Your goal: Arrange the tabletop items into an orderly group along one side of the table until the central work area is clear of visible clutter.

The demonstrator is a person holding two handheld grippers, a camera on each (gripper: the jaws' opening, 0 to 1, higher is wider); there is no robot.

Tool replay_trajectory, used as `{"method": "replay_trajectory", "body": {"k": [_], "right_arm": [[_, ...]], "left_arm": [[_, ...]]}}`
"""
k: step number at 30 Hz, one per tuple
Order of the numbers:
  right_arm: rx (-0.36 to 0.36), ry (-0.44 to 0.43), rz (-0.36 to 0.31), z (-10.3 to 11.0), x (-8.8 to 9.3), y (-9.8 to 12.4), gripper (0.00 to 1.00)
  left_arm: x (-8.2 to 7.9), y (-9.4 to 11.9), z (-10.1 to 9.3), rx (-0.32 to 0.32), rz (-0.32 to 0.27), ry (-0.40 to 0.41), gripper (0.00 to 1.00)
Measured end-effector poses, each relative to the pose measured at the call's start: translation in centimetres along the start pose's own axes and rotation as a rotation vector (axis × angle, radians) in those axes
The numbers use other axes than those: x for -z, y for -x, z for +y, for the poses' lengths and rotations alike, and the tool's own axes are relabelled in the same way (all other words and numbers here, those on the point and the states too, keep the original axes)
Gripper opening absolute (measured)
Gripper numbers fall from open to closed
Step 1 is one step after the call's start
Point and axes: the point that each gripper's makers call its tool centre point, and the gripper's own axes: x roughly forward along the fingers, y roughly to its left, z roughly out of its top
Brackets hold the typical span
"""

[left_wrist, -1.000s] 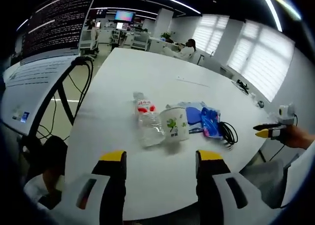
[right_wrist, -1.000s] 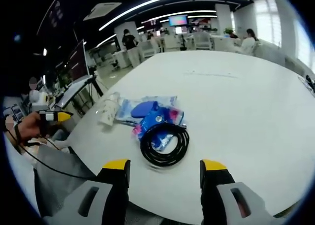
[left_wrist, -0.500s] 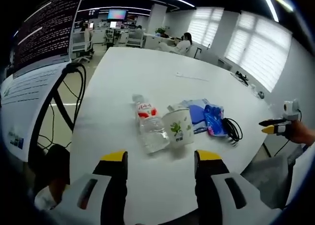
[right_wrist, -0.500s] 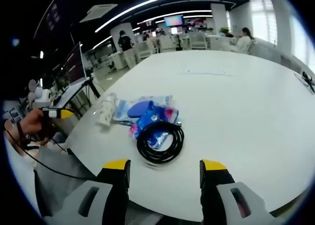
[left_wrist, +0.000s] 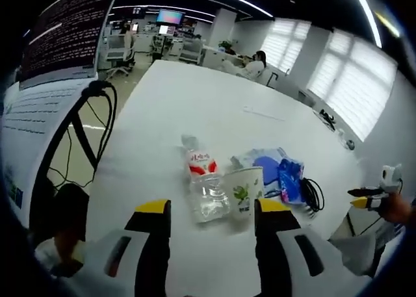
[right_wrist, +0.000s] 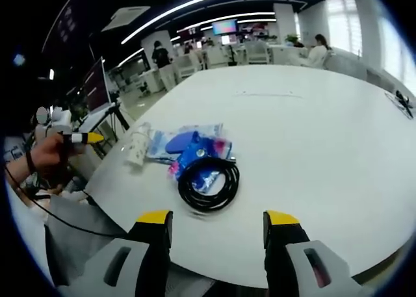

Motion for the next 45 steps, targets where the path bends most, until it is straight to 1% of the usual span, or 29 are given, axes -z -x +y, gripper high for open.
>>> {"method": "replay_trajectory", "body": {"k": [2, 5, 11, 13, 14, 16, 18, 26, 28, 29, 31, 33, 34, 36, 41, 45], "right_arm": [[0.001, -0.004, -0.001, 0.0, 0.0, 0.1, 0.57], [0.004, -0.007, 0.0, -0.1, 0.1, 0.1, 0.57], [0.006, -0.015, 0.003, -0.6, 0.4, 0.1, 0.57], [0.006, -0.018, 0.003, -0.6, 0.5, 0.1, 0.57], [0.006, -0.019, 0.004, -0.6, 0.5, 0.0, 0.57], [0.004, -0.02, 0.006, -0.5, 0.6, 0.0, 0.57], [0.002, -0.018, 0.011, -0.5, 0.7, 0.0, 0.57], [0.003, -0.018, 0.028, -0.7, 0.8, -0.1, 0.56], [0.003, -0.021, 0.033, -0.7, 0.8, 0.0, 0.56], [0.002, -0.018, 0.036, -0.7, 0.8, 0.1, 0.56], [-0.002, -0.005, 0.044, -0.6, 0.7, 0.0, 0.57], [-0.003, 0.005, 0.052, -0.8, 0.7, 0.2, 0.57], [-0.002, 0.004, 0.053, -1.0, 0.7, 0.1, 0.57], [0.002, -0.005, 0.05, -1.2, 0.6, 0.2, 0.56], [0.003, 0.002, 0.056, -1.4, 0.4, 0.1, 0.57], [0.003, 0.004, 0.064, -1.6, 0.6, 0.2, 0.57]], "left_arm": [[0.1, -0.1, -0.4, 0.003, 0.005, 0.018, 0.51], [-0.2, -0.8, 0.0, -0.004, 0.01, 0.028, 0.5], [-0.8, -2.5, 0.9, -0.004, 0.013, 0.073, 0.49], [-1.0, -3.1, 1.1, 0.001, 0.003, 0.109, 0.47], [-1.0, -3.4, 1.3, -0.003, -0.004, 0.151, 0.46], [-0.9, -4.0, 1.6, -0.005, -0.007, 0.198, 0.46], [-1.0, -4.6, 2.1, -0.012, -0.006, 0.209, 0.46], [-2.0, -6.8, 2.9, -0.032, -0.001, 0.252, 0.46], [-2.5, -7.3, 2.9, -0.02, -0.006, 0.262, 0.46], [-2.6, -7.2, 2.5, -0.022, -0.008, 0.264, 0.46], [-2.7, -7.8, 2.7, -0.037, 0.001, 0.264, 0.46], [-2.8, -8.2, 2.0, -0.043, 0.005, 0.284, 0.47], [-3.0, -8.4, 1.8, -0.041, -0.004, 0.315, 0.47], [-3.2, -8.5, 1.5, -0.039, -0.008, 0.328, 0.47], [-3.7, -9.3, 1.1, -0.047, 0.008, 0.301, 0.48], [-4.2, -10.0, 1.1, -0.048, 0.003, 0.303, 0.48]]}}
